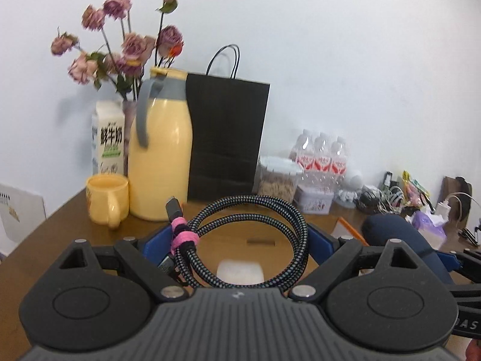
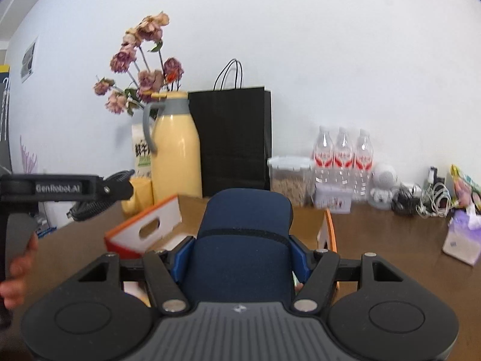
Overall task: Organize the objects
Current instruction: 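Lower the cable and case into the cardboard box and open both tools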
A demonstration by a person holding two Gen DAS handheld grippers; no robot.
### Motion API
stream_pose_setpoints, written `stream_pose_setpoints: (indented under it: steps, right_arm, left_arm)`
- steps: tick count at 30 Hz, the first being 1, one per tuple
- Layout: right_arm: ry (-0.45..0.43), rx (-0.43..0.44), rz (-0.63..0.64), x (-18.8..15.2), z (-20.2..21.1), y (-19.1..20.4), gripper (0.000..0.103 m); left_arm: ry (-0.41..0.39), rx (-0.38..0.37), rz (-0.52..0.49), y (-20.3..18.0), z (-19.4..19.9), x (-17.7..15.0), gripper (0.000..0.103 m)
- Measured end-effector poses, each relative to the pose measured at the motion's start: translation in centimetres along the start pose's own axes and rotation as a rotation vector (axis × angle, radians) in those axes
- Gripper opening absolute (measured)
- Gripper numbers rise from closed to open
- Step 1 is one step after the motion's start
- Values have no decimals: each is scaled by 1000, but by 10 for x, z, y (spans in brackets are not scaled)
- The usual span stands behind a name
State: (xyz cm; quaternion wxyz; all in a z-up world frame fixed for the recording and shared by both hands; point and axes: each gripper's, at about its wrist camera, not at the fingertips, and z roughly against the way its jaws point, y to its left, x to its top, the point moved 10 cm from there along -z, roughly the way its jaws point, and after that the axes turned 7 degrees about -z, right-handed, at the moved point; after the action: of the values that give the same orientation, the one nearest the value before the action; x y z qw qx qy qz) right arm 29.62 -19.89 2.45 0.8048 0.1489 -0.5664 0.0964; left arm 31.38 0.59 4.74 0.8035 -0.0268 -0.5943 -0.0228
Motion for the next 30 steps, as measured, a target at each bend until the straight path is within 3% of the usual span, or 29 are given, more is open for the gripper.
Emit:
stream_pose_setpoints:
  steps: [8,13,18,28,29,30]
  right_arm:
    - [9,-23,-27,32,-76,1,64]
    - [74,-45,-57,21,-134,3,64]
    - [137,-99,-27,-10,-164,-4,64]
    - [206,-100,-20,-35,-170,-8,65]
    - [204,-100,-19,-36,-168,-7,65]
    - [195,-102,-17,-35,-165,-7,73]
  left_arm:
    - [-13,137,-22,0,-62,12,93]
    - [73,219,-52,8,-101,-6,93]
    - [140,215,-94,7,-114,-26,93]
    - [158,208,-87,7,-113,-33,95]
    - [152,208,-84,7,-111,-32,99]
    - [144,211,-81,8,-110,-31,103]
